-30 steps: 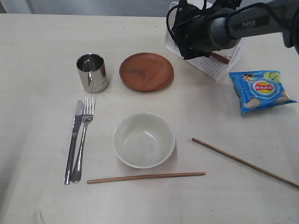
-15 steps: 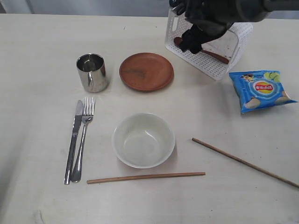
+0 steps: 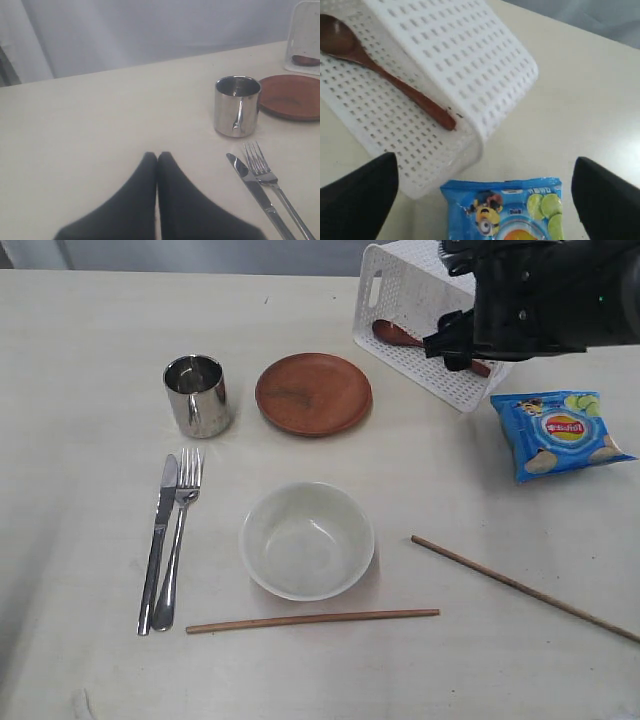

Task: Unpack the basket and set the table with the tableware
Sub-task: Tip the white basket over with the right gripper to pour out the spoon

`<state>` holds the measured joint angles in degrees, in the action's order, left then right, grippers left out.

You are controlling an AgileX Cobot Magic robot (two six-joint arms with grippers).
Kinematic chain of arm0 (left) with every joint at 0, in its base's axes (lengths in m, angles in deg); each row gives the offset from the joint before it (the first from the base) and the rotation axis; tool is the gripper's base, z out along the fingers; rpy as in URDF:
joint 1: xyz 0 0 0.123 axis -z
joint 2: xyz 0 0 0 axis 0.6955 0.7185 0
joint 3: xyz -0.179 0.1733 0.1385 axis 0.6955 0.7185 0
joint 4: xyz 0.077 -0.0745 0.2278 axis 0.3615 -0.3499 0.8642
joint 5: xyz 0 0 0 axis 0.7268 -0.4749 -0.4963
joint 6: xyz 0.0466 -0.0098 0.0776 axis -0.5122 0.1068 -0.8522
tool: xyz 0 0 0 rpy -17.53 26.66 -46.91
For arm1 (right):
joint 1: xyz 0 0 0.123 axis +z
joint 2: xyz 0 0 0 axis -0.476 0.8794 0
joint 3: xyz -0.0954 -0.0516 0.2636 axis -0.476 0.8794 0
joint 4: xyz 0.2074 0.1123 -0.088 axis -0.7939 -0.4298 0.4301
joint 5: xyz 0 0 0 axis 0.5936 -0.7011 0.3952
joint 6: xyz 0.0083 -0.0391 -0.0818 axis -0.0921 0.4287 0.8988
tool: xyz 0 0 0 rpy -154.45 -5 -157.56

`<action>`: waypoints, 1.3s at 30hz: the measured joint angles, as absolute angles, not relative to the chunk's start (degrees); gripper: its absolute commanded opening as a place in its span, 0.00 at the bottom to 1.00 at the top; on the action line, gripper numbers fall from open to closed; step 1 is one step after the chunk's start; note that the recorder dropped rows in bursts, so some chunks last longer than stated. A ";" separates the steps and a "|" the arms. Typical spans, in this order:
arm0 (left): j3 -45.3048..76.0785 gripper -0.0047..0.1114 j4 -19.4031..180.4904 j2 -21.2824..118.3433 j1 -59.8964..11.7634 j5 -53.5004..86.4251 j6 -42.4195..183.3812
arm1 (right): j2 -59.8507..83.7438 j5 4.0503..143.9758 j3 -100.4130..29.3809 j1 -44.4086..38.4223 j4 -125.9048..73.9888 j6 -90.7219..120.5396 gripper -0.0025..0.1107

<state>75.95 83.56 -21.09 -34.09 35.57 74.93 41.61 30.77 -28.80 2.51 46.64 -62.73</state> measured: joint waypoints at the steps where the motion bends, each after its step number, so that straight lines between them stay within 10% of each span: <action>1: 75.95 0.04 83.56 -21.09 -34.09 35.57 74.93 | 41.61 31.20 -28.12 1.94 47.16 -64.35 0.79; 20: 75.95 0.04 83.56 -21.09 -34.09 35.57 74.93 | 48.33 39.31 -26.10 -5.76 63.73 -83.40 0.79; 30: 75.95 0.04 83.56 -21.09 -34.09 35.57 74.93 | 49.03 38.42 -26.10 -5.76 66.46 -87.80 0.01; 39: 75.95 0.04 83.56 -21.09 -34.09 35.57 74.93 | 49.03 33.55 -28.91 -5.76 70.30 -89.19 0.02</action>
<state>75.95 83.56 -21.09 -34.09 35.57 74.93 49.03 33.55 -28.91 -5.76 70.30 -89.19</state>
